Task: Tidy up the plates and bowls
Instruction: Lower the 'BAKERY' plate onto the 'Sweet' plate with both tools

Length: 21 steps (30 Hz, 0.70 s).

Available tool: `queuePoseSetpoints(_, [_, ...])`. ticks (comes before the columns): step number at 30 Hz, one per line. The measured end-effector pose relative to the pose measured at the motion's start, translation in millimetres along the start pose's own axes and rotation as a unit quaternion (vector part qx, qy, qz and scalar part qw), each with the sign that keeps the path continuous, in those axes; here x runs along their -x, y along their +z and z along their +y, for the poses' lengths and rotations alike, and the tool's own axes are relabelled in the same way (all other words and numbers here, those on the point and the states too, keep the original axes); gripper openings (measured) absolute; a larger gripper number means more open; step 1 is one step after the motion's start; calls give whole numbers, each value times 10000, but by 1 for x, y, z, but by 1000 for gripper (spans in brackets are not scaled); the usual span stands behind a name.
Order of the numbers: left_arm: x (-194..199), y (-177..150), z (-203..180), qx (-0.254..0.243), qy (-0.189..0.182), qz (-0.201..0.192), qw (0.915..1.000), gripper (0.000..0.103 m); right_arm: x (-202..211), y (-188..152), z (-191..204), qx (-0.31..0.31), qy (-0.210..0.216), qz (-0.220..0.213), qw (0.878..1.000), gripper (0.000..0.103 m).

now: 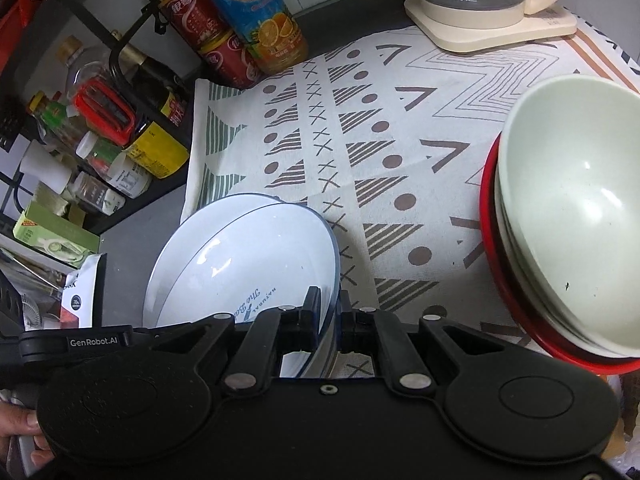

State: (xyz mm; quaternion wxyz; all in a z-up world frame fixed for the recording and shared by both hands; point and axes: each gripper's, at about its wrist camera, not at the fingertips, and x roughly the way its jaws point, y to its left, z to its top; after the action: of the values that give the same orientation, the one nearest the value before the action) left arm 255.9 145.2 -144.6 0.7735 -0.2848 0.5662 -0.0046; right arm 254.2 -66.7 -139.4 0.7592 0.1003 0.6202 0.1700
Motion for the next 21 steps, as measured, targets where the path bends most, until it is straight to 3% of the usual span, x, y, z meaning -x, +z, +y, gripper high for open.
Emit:
queuePoseSetpoints(9, [-7, -2, 1, -70, 285, 101, 9995, 16, -9, -9, 0, -27, -107, 62, 9999, 7])
queuePoseSetpoints(21, [5, 10, 5, -295, 625, -146, 9975, 15, -17, -8, -3, -54, -20, 14, 10000, 10])
